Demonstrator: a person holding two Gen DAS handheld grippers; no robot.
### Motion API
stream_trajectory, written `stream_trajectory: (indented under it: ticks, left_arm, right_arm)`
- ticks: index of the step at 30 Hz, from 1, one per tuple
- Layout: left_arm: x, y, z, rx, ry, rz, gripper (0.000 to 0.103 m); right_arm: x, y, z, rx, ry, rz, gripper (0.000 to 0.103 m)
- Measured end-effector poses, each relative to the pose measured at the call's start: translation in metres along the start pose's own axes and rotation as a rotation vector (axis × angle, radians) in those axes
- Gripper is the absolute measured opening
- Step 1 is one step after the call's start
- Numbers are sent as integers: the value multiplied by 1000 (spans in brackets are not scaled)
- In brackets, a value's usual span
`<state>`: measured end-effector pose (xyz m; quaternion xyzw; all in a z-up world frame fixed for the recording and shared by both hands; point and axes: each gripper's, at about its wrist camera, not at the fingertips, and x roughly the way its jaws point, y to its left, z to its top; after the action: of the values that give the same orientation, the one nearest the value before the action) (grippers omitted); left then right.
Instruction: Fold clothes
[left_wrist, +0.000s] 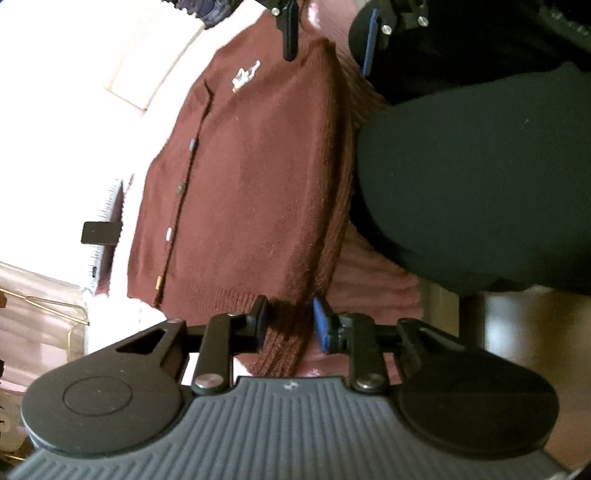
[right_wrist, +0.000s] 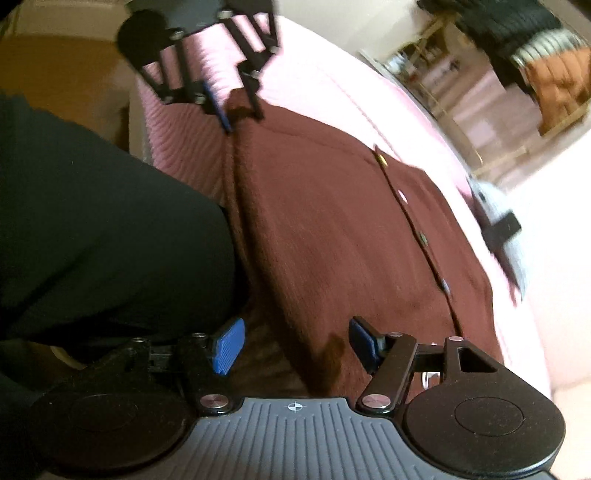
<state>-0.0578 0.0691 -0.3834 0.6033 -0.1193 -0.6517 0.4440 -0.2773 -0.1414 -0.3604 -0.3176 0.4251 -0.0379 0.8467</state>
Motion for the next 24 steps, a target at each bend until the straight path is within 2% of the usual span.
stream_trajectory:
  ticks: [1,3,4,6,8,12,20,24]
  left_arm:
    - [-1,5,1,-30,1,-30,10]
    - [-10,24,1,-149,-17,-75,7]
    - [-17,40,-1,-249,-34,-101,6]
    - [-28,65,-6,-373,-64,-105,6]
    - [-40,84,-10,-445,-88,-96,6]
    - [-51,87,-2,-407,-95,-83,6]
    - [-109,46,10,-415,-99,-165,5]
    - [-117,71,14,-463,-125,-132,5]
  right_arm:
    - [5,1,0,-18,-4,-11,65]
    - [11,3,-3,-65,10,-32,63]
    - [12,4,-6,-93,18,-47,38]
    - [10,2,-10,-121,24,-81,8]
    - [0,-6,-12,-100,16,-106,6]
    - [-25,-26,-7,-57,7,-113,4]
    - [-103,-3,-3,-26,-3,8,4]
    - [-121,-25,6,-18,-20,3,4]
